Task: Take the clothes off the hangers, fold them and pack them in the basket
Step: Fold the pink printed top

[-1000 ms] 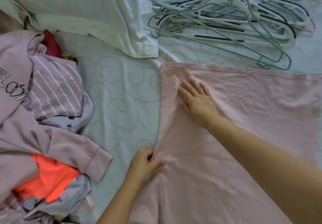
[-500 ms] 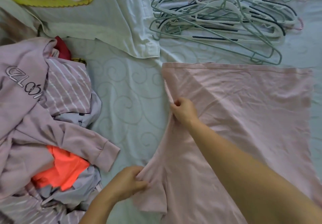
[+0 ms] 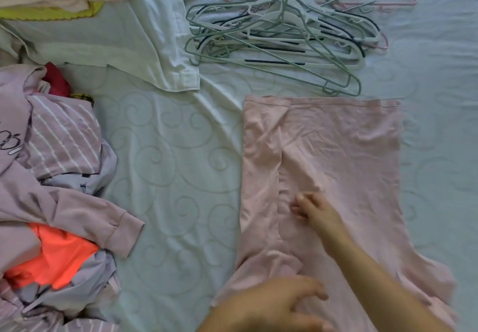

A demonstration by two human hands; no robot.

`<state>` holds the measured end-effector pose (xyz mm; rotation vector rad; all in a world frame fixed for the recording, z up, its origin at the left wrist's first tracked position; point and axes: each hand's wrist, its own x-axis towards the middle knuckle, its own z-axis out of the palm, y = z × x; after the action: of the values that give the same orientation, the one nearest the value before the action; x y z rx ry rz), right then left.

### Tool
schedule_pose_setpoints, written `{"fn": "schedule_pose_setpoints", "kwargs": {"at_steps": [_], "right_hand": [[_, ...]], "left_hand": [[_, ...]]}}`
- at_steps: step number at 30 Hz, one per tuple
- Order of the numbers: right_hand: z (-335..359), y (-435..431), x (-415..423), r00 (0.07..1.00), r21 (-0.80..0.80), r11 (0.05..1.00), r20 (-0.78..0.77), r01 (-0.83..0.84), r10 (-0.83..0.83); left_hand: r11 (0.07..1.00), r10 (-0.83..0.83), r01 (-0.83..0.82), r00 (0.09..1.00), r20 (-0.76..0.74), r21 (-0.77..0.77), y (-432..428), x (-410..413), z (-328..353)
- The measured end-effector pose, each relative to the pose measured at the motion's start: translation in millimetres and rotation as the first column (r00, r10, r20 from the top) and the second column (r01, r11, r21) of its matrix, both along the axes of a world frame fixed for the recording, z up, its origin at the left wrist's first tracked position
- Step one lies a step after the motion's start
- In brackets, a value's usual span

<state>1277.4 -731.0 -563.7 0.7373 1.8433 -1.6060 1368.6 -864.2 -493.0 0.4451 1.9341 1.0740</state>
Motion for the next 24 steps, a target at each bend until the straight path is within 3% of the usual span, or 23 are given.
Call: {"fn": "schedule_pose_setpoints", "kwargs": {"at_steps": [2, 3, 4, 6, 8, 10, 11, 15, 17, 19, 21, 24], "right_hand": [[-0.5, 3.1, 31.6, 0.985, 0.096, 0.980, 0.013, -0.175, 0.175], [0.2, 4.3, 47.5, 0.973, 0.112, 0.967, 0.051, -0.228, 0.223], [1.9, 5.3, 62.2, 0.968, 0.113, 0.963, 0.089, -0.245, 0.235], [0.7, 7.6, 87.1, 0.964, 0.154, 0.955, 0.117, -0.255, 0.239], [-3.2, 11.6, 104.3, 0.937, 0.233, 0.909, 0.144, -0.345, 0.318], [-3.5, 14.7, 109.8, 0.933, 0.186, 0.920, 0.177, -0.345, 0.314], [-2.9, 15.5, 109.5, 0.951, 0.134, 0.949, 0.159, -0.285, 0.263], [-1.2, 17.1, 105.4, 0.995, 0.062, 0.998, 0.096, -0.030, 0.024], [-2.5, 18.0, 109.2, 0.993, 0.050, 0.998, 0.109, -0.047, 0.041], [-1.4, 16.8, 113.6, 0.970, 0.054, 0.974, 0.119, -0.220, 0.212], [-0.8, 12.8, 119.5, 0.909, 0.131, 0.901, 0.123, -0.413, 0.399], [0.6, 10.9, 130.4, 0.954, 0.223, 0.928, 0.030, -0.297, 0.298]], "left_hand": [[0.941, 0.294, -0.314, 0.943, 0.155, 0.128, -10.6, -28.9, 8.3], [0.850, 0.495, -0.520, 0.843, 0.209, 0.084, -16.6, -38.3, 3.5], [0.759, 0.633, -0.649, 0.752, 0.186, 0.040, -27.2, -42.4, -4.8], [0.638, 0.759, -0.756, 0.650, -0.049, -0.145, -53.2, -27.5, -33.4], [0.647, 0.684, -0.693, 0.712, -0.158, -0.320, -72.1, -3.5, -45.5], [0.694, 0.613, -0.558, 0.789, -0.033, -0.456, -79.1, 28.1, -55.3], [0.716, 0.610, -0.517, 0.790, 0.062, -0.469, -78.8, 42.5, -58.9], [0.701, 0.671, -0.558, 0.727, 0.145, -0.445, -75.9, 75.8, -65.0], [0.655, 0.726, -0.628, 0.678, 0.119, -0.421, -75.3, 86.1, -65.7], [0.657, 0.732, -0.651, 0.671, 0.116, -0.381, -73.0, 95.7, -63.0], [0.700, 0.681, -0.593, 0.722, 0.123, -0.399, -67.9, 101.7, -56.9], [0.745, 0.438, -0.305, 0.895, 0.089, -0.593, -62.8, 107.9, -52.0]]}}
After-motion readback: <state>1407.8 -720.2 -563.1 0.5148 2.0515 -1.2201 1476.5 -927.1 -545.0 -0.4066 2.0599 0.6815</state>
